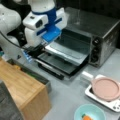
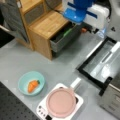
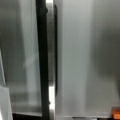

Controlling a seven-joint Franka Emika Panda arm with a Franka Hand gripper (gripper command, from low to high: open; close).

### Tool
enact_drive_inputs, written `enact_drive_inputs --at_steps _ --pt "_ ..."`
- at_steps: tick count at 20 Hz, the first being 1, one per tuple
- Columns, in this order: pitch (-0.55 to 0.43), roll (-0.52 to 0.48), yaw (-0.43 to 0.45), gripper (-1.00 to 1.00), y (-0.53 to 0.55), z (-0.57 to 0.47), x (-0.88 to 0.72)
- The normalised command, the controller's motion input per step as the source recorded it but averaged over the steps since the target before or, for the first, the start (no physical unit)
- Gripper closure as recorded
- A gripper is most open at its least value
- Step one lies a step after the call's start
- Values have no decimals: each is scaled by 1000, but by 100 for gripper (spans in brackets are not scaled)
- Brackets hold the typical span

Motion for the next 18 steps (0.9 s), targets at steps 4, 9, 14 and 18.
enact_drive_inputs --at_steps 4,9,14,18 --pt "-71 39 174 -100 -69 -23 67" --pt "-64 40 142 -100 -231 -69 195" --pt "-32 46 93 -100 -350 -79 297" --pt "-2 57 72 -100 -371 -39 407"
